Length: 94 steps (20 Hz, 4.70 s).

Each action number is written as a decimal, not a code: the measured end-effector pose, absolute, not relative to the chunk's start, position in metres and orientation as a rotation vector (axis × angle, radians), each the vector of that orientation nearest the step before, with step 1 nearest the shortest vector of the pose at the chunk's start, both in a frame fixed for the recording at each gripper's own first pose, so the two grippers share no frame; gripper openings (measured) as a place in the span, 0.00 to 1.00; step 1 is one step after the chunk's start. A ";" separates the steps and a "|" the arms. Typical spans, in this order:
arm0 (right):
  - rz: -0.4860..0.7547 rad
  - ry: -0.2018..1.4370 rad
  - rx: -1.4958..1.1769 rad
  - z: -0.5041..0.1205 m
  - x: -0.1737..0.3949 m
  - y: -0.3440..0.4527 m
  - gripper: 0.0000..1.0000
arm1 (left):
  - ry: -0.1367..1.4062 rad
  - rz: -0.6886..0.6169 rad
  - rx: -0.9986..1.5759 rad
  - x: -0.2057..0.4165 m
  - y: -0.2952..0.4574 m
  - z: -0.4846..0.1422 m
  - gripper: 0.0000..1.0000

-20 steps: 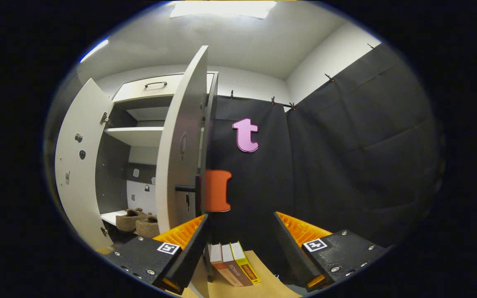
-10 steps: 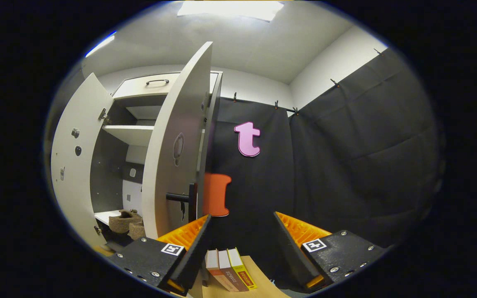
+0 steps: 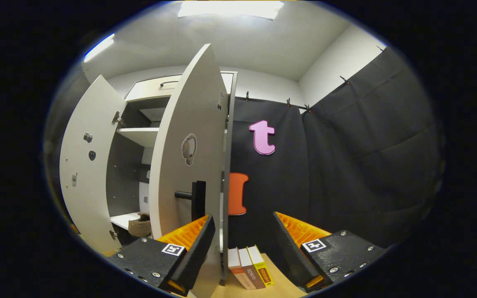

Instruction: Grab one shoe with the right hand and put it into the shoe cabinet, grab the other shoe with the left hand and put it into the shoe cabinet; then close the right door with the right hand and the left door with the left hand.

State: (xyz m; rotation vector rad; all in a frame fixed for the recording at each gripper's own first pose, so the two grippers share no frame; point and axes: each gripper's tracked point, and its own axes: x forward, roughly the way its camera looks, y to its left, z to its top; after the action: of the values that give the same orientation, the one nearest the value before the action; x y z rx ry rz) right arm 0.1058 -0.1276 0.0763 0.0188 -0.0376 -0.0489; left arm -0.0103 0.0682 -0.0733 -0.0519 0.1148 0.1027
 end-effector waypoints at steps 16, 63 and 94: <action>0.116 -0.029 0.080 0.072 0.140 -0.028 0.90 | 0.093 0.114 -0.072 -0.010 0.077 -0.070 0.97; 0.077 0.033 0.105 0.011 0.144 -0.005 0.92 | 0.088 0.143 -0.065 -0.016 0.093 -0.047 0.96; 0.010 0.171 0.113 -0.075 0.011 -0.054 0.92 | -0.018 0.298 0.112 0.092 0.231 0.063 0.95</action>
State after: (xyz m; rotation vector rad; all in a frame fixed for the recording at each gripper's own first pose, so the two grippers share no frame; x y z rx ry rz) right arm 0.0111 -0.0542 -0.0750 0.1133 0.1710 0.0105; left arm 0.0924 0.2312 0.0629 0.1119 -0.0180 0.2979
